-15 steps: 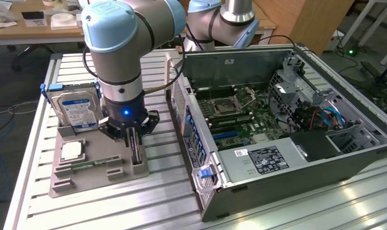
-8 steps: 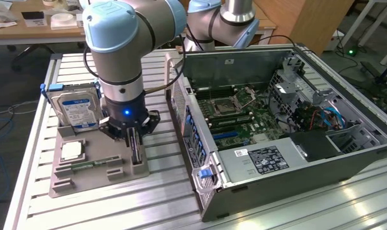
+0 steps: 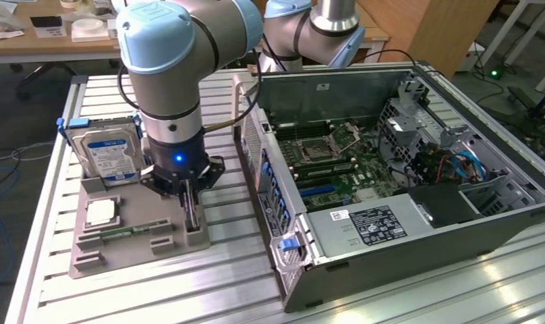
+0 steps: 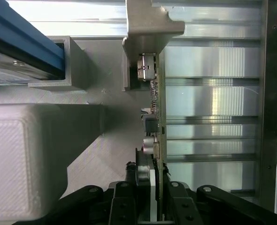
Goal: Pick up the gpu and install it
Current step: 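Pick up the gpu and move the gpu toward the slot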
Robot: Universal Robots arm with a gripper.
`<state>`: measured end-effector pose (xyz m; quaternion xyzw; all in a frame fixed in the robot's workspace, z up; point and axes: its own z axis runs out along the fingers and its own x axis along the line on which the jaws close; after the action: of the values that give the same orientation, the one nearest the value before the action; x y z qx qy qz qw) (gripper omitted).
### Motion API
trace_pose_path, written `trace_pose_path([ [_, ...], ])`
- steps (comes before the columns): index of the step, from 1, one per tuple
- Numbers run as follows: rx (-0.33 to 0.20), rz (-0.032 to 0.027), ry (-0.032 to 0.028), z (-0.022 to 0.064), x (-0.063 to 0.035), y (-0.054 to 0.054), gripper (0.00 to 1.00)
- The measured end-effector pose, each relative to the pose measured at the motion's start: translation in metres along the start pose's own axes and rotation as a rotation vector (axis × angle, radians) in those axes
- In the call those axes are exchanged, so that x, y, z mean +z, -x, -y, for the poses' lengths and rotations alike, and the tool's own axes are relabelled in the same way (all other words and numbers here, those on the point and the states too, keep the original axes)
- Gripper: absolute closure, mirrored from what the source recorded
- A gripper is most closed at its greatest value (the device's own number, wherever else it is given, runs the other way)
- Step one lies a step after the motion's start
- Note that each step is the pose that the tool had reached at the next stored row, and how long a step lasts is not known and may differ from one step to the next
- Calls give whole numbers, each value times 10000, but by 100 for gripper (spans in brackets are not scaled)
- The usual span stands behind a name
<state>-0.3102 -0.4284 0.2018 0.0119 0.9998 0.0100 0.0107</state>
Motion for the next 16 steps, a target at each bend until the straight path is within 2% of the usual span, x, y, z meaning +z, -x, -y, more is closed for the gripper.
trace_pose_path([
  [1,0,0,0,0,0,0,72],
  [12,1,2,4,-1,-3,0,72],
  [16,1,0,17,-2,-86,1,72],
])
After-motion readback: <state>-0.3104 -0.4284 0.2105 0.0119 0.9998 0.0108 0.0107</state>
